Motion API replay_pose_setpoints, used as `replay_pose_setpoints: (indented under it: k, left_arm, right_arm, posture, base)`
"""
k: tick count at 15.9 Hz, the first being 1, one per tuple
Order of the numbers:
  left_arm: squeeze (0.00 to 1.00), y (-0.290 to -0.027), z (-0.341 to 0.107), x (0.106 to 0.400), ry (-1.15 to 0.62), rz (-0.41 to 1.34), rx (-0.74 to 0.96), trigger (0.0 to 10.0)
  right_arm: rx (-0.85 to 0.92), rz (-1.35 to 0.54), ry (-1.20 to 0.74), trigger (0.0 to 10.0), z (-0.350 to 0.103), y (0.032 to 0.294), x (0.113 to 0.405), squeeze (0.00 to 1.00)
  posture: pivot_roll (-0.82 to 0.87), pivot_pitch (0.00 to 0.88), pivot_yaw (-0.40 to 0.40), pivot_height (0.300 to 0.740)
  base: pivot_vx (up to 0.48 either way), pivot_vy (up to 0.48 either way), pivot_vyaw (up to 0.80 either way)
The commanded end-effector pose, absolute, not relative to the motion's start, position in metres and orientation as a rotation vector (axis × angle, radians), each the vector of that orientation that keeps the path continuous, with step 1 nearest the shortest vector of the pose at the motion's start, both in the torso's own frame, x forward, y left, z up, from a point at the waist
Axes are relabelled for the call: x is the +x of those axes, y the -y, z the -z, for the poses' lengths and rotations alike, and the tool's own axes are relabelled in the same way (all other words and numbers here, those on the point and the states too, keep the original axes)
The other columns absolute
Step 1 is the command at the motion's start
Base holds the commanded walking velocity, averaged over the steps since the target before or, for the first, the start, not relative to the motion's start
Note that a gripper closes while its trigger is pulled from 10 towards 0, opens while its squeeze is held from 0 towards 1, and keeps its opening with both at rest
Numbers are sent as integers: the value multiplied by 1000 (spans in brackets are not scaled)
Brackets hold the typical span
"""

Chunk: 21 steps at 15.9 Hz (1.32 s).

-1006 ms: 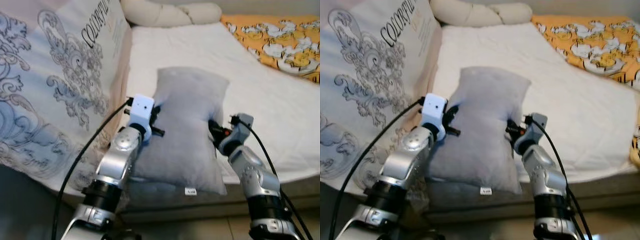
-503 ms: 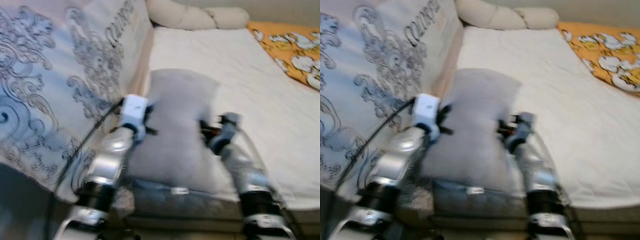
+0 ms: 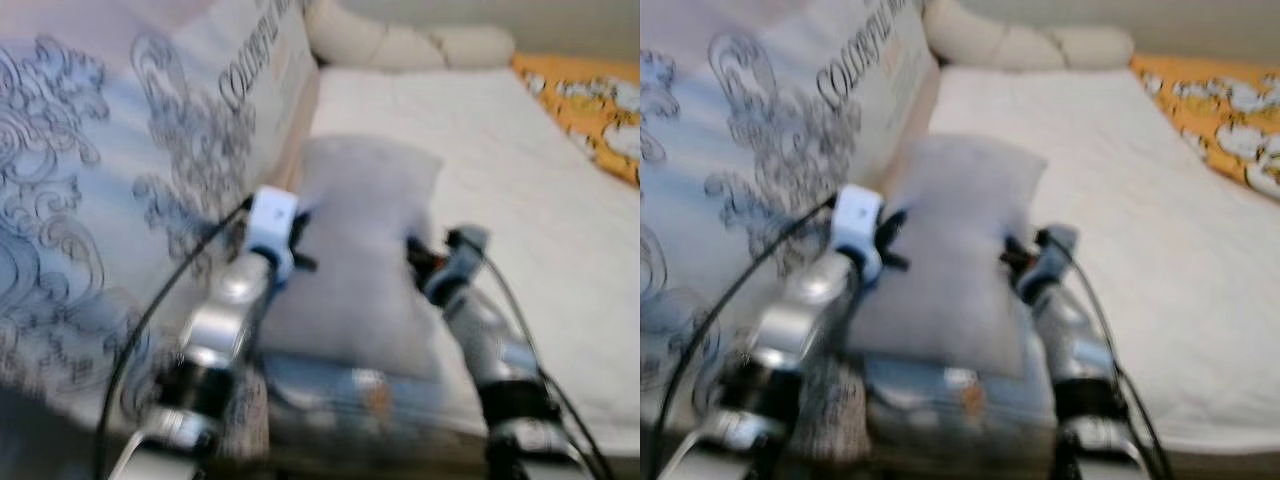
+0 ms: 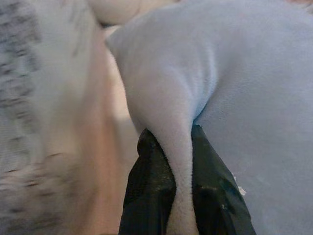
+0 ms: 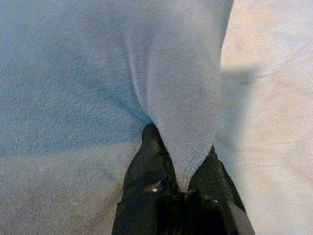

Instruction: Clean up the room

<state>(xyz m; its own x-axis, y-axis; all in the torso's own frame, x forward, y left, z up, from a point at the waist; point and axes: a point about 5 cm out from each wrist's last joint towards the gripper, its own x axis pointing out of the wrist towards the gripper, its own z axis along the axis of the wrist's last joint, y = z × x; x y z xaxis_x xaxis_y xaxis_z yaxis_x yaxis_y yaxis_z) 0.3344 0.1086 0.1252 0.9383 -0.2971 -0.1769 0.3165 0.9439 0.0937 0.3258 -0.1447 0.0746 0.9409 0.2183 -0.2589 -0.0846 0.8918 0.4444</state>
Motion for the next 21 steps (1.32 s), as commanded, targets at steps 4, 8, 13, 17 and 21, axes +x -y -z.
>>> replay_pose_setpoints:
  k: [4,8,13,17,21]
  left_arm:
    - [0,-105,-136,349,-102,304,179,10000]
    - [0,-109,-131,371,-89,205,356,10000]
    - [0,-128,-166,394,30,109,361,10000]
    - [0,-127,-157,396,14,120,494,10000]
    - [0,-123,-141,392,-22,149,673,10000]
  right_arm:
    - [331,21,-242,10000,-77,190,330,1000]
    - [303,-88,-160,10000,-86,197,327,1000]
    - [184,-592,-149,10000,-97,180,301,1000]
    - [135,-762,-161,10000,-105,179,291,1000]
    - [112,-818,-174,10000,-101,174,284,1000]
  posture:
    - [1,0,28,740]
    - [-19,0,30,740]
    - [-35,0,39,740]
    - [-51,0,37,740]
    - [-43,0,28,740]
  base:
    - [0,0,0]
    - [0,0,0]
    - [0,0,0]
    - [0,0,0]
    - [0,0,0]
